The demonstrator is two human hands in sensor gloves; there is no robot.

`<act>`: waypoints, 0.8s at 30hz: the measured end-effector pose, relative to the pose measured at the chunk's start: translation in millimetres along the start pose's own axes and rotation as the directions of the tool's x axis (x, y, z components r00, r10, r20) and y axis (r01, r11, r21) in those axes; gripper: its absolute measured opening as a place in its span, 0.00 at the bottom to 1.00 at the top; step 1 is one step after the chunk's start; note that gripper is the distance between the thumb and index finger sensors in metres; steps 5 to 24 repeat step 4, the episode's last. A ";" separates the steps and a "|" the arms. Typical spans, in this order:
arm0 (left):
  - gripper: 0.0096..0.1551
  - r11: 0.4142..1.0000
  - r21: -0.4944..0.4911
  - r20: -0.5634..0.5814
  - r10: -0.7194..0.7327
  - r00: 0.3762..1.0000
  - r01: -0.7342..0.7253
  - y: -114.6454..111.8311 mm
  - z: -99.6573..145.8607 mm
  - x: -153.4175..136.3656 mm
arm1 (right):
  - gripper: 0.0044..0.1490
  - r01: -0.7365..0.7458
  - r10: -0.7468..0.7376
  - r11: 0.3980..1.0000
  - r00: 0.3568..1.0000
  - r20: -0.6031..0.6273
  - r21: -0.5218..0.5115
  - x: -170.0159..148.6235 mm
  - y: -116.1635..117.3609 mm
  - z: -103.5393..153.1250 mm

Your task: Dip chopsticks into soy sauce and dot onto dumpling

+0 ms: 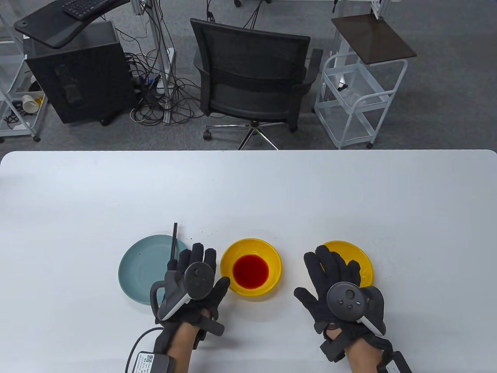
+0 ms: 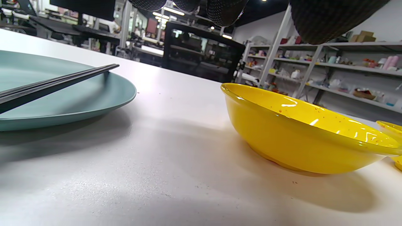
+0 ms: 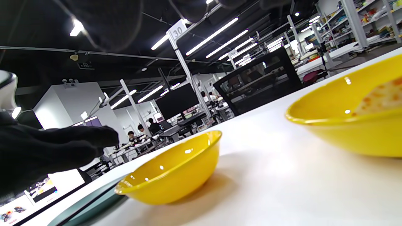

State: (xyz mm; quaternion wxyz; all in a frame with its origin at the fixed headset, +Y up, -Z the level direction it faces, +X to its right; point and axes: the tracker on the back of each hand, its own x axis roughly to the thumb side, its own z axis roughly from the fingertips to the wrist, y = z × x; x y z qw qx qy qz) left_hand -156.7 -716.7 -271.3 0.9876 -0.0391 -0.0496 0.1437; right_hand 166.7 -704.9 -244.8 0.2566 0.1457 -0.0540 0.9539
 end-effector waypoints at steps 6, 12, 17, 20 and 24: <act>0.50 1.000 0.003 0.000 0.003 1.000 -0.003 0.1 0.1 -0.4 | 0.52 -0.001 0.001 1.000 1.000 -0.003 0.001 -0.3 0.0 0.1; 0.50 1.000 0.003 0.000 0.003 1.000 -0.003 0.1 0.1 -0.4 | 0.52 -0.001 0.001 1.000 1.000 -0.003 0.001 -0.3 0.0 0.1; 0.50 1.000 0.003 0.000 0.003 1.000 -0.003 0.1 0.1 -0.4 | 0.52 -0.001 0.001 1.000 1.000 -0.003 0.001 -0.3 0.0 0.1; 0.50 1.000 0.003 0.000 0.003 1.000 -0.003 0.1 0.1 -0.4 | 0.52 -0.001 0.001 1.000 1.000 -0.003 0.001 -0.3 0.0 0.1; 0.50 1.000 0.003 0.000 0.003 1.000 -0.003 0.1 0.1 -0.4 | 0.52 -0.001 0.001 1.000 1.000 -0.003 0.001 -0.3 0.0 0.1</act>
